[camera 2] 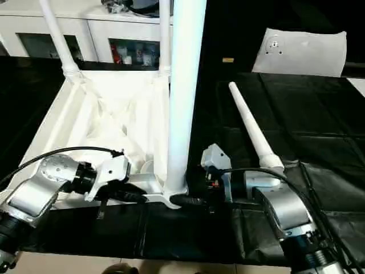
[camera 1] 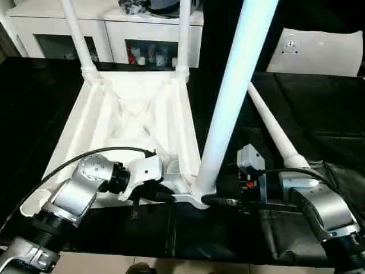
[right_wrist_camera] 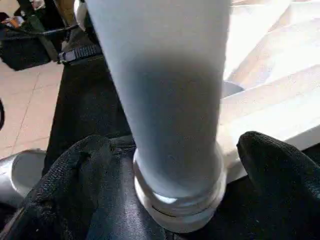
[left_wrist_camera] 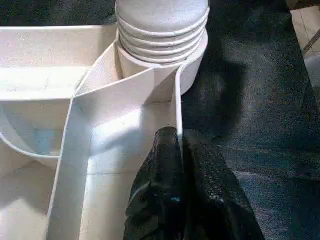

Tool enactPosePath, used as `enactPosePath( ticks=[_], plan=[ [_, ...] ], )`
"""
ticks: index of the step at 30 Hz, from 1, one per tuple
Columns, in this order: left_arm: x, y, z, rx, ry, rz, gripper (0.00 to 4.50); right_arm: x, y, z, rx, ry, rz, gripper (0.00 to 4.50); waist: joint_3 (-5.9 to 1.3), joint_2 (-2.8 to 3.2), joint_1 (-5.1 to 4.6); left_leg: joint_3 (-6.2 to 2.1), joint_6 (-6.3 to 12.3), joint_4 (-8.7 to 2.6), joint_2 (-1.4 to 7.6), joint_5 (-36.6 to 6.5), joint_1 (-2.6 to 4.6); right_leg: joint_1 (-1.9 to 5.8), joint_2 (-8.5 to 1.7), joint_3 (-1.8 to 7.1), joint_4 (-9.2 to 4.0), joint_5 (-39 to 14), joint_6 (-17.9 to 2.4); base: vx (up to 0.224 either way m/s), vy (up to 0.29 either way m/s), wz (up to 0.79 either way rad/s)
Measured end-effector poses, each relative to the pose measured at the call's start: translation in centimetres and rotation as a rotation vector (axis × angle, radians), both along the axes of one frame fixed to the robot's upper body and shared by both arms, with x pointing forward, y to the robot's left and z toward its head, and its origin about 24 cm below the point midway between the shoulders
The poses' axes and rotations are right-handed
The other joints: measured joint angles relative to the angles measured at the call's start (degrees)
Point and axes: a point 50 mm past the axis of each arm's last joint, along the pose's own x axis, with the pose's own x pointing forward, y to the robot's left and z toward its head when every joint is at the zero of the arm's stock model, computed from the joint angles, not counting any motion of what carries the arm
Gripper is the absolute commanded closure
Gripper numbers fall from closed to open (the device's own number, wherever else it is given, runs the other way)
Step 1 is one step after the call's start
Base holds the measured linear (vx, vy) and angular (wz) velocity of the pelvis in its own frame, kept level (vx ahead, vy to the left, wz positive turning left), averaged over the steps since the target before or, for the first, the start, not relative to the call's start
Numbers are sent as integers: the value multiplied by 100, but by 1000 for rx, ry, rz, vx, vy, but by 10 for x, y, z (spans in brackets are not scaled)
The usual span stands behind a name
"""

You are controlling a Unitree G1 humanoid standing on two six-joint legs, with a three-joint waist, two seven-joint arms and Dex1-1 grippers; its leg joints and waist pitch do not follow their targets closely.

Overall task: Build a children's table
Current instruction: Rotate leg to tighten

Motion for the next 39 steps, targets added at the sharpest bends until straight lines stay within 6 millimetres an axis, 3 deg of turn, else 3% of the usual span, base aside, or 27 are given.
enactPosePath(
  ticks=[7, 23, 26, 28, 39],
  plan=[
    [0, 0, 0, 1, -3, -4, 450, 0, 2, -3, -5, 10, 24, 41, 1, -37, 5, 0, 0, 3, 0, 0, 0, 0, 0, 0, 3, 0, 1, 0, 0, 0],
    [-3, 0, 1, 7, -8, -13, 450, 2, 3, -3, 2, 7, 32, 182, 1, -73, 13, 0, 0, 13, 1, 0, 2, 0, -2, 1, 19, -3, 5, 0, 0, 0],
    [-5, 0, 1, 7, -9, -16, 450, 2, 3, -3, 4, 5, 32, 190, 0, -77, 11, 0, 0, 14, 0, 0, 3, -1, -3, 1, 23, -6, 9, 0, 0, 0],
    [-5, 1, 0, 8, -9, -16, 450, 2, 4, -3, 7, 6, 33, 221, -2, -83, 12, 0, 0, 15, 1, 0, 5, -1, -3, 1, 28, -10, 17, 0, 0, 0],
    [-5, 2, 0, 14, -12, -7, 450, 1, 9, -4, 9, -14, 31, 248, -13, -89, -2, 0, -3, 20, 2, 1, 19, 2, -3, 4, 46, -13, 22, 0, 0, 0]
  ],
)
